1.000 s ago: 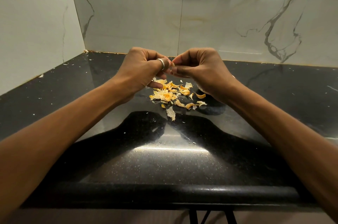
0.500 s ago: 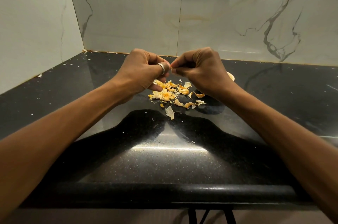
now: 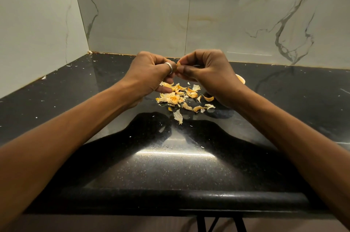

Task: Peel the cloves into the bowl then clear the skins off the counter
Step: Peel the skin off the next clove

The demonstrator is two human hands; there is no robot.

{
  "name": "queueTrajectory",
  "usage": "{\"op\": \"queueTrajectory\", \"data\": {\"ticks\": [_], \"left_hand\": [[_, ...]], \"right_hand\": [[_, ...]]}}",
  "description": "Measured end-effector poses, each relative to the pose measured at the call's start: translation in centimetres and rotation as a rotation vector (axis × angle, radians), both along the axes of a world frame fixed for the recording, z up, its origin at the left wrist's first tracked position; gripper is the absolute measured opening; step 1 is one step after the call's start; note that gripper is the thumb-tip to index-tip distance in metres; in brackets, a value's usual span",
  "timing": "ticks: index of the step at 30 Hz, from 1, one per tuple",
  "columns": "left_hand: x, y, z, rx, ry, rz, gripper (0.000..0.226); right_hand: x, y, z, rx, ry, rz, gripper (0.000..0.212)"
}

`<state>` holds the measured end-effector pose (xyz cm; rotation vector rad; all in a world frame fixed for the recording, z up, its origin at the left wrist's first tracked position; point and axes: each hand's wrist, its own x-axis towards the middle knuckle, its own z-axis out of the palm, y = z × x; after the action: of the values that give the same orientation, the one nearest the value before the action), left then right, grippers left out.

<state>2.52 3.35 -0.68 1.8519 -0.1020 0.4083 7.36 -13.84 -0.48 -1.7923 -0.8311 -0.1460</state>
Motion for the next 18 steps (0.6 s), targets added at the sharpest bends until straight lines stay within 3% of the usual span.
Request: {"op": "queueTrajectory", "data": {"ticks": [4,9,12,18], "left_hand": [[0.1,0.2,0.0,-0.010,0.014,0.008,0.015],[0.1,0.4,0.1,-0.017,0.021,0.017,0.016],[0.1,0.3,0.2,-0.012,0.034,0.020,0.019],[0.2,0.5,-0.1,0.051,0.037,0.036,0.018]], "right_hand": [[0.0,-0.4,0.5,0.156,0.240,0.082,0.015],[0.0,-0.7,1.1,0.271,0.347,0.121,0.011],[-0.1,-1.0,1.7,0.235,0.306,0.070,0.014],[0.6,-2.4,2.9,-0.006,0.022,-0.138,0.007]]}}
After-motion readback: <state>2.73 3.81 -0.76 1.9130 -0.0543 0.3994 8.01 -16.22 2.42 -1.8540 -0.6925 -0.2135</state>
